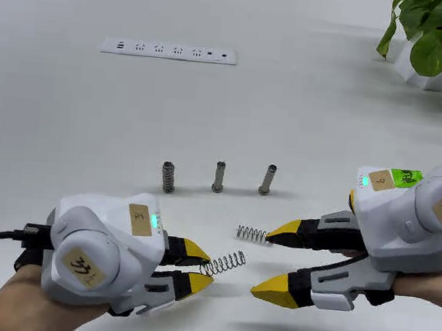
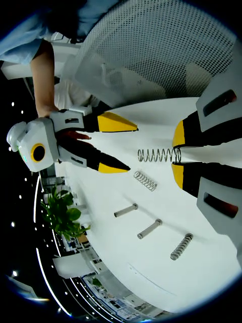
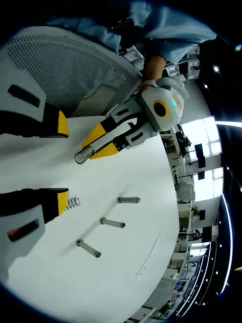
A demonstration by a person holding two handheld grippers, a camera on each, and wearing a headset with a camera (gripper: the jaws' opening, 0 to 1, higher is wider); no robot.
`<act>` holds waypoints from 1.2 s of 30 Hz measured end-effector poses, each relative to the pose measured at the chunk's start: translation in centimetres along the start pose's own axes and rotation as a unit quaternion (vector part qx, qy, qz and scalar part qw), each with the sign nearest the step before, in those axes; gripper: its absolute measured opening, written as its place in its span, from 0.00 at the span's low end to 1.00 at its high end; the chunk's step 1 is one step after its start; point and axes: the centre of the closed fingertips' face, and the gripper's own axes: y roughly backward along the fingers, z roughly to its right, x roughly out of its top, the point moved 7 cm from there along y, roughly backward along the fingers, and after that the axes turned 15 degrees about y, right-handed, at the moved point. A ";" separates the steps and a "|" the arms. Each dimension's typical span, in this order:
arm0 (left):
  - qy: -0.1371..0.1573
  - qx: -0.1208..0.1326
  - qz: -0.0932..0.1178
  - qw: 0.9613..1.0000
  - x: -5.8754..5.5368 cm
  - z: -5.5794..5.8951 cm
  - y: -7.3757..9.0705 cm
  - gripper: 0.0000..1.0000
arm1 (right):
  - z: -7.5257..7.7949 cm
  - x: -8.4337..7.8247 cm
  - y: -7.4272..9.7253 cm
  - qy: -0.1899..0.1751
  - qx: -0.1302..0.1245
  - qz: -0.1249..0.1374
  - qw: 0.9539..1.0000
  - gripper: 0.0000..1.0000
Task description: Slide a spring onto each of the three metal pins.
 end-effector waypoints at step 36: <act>0.007 -0.028 -0.007 1.000 -0.2 0.7 -0.7 0.10 | -1.1 1.3 -1.1 0.042 0.038 -0.021 0.998 0.12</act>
